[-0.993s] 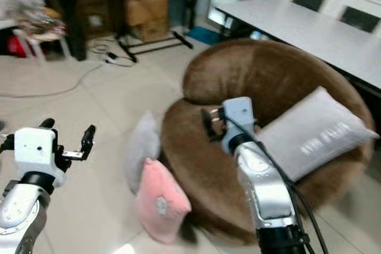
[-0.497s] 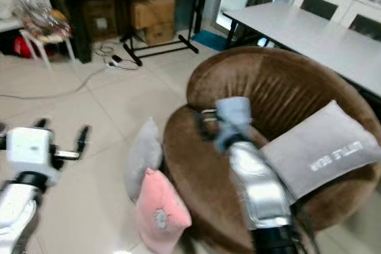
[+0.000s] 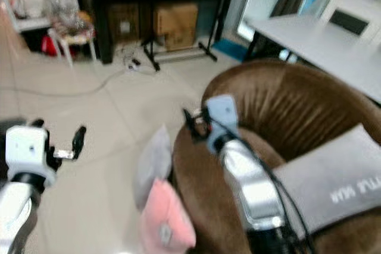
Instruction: Move the pillow to the sofa from floor
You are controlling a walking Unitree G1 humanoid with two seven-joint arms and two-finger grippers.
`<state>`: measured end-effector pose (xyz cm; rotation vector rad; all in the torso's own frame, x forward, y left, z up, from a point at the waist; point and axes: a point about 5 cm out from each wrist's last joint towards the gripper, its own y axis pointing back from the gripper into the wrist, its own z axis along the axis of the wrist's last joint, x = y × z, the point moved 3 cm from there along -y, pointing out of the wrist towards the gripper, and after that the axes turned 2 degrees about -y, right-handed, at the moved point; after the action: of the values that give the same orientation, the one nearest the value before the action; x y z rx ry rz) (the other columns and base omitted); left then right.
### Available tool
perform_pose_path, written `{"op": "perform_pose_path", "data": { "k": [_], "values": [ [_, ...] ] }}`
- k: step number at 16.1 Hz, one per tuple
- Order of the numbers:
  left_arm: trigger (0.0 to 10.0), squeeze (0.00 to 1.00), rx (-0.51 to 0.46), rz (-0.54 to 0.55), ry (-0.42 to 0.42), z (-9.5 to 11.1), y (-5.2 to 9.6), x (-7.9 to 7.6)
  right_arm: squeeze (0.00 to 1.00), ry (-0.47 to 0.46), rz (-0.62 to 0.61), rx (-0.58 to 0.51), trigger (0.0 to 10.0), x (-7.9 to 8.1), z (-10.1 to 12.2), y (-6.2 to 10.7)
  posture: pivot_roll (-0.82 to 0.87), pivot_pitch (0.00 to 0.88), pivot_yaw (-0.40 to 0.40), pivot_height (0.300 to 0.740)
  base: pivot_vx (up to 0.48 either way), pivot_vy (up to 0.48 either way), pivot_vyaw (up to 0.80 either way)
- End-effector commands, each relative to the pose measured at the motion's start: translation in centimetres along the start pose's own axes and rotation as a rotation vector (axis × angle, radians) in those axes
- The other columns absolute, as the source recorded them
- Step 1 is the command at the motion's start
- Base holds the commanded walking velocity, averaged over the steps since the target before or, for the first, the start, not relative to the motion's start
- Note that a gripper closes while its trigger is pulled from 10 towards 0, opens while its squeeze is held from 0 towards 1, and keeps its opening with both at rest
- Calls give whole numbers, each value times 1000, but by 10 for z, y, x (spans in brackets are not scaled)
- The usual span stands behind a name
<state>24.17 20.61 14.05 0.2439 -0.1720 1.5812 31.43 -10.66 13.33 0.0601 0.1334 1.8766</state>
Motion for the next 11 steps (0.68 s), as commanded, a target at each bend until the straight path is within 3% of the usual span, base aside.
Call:
{"op": "perform_pose_path", "data": {
  "k": [1,5,11],
  "values": [
    [10000,0,-9,-22,4,2,-1,-7,0,0,-43,15,10000,-13,-4,3,32,0,-95,740,289,0,0],
    [10000,0,-15,18,-20,2,-2,-5,0,-42,-21,25,10000,-11,-8,3,24,0,-93,735,141,0,0],
    [10000,0,-16,53,-21,-7,1,-3,0,-58,-39,22,10000,-18,-10,4,22,0,-99,680,0,0,0]
  ]
}}
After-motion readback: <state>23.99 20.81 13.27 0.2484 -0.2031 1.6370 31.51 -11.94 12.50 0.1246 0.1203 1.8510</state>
